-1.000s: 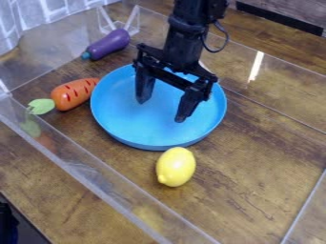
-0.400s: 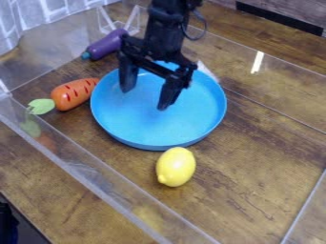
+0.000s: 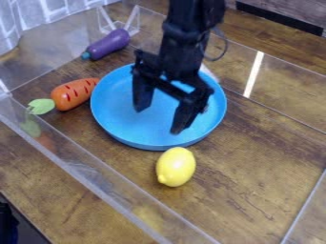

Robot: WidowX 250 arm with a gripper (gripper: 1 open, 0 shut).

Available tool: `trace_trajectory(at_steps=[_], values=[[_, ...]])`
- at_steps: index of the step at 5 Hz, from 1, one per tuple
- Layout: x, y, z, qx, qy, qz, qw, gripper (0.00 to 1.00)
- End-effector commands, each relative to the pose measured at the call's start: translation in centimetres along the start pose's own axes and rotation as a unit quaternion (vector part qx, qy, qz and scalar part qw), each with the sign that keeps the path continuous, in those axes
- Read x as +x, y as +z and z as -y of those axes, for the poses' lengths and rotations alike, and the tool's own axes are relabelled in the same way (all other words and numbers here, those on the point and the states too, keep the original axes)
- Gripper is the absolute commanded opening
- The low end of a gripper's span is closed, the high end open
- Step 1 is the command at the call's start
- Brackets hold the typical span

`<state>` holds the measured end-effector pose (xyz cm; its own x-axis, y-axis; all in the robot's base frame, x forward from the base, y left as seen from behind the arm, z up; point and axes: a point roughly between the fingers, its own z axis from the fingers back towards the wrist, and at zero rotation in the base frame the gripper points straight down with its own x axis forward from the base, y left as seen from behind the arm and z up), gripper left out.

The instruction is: Remove the lemon from the blue tray and put it on the table

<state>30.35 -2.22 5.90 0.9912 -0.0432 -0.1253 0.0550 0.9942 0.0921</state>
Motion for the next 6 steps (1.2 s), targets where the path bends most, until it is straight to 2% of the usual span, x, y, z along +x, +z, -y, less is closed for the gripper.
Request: trace_trajectory(at_steps=[1, 2, 3, 4, 5, 6], values=[[0.1, 1.0, 0.7, 0.001, -0.027, 0.050, 0.9984, 1.00], [-0.3, -0.8, 1.0, 0.003, -0.053, 0.053, 0.9972, 1.00], [-0.9, -1.7, 2.0, 0.006, -0.080, 0.064, 0.9947, 1.00], [-1.9, -0.3, 4.0, 0.007, -0.105, 0.081, 0.9912, 1.00], [-2.0, 0.5, 5.4, 0.003, -0.124, 0.088, 0.9884, 1.00], [-1.9, 0.6, 6.5, 0.001, -0.142, 0.094, 0.9854, 1.00]])
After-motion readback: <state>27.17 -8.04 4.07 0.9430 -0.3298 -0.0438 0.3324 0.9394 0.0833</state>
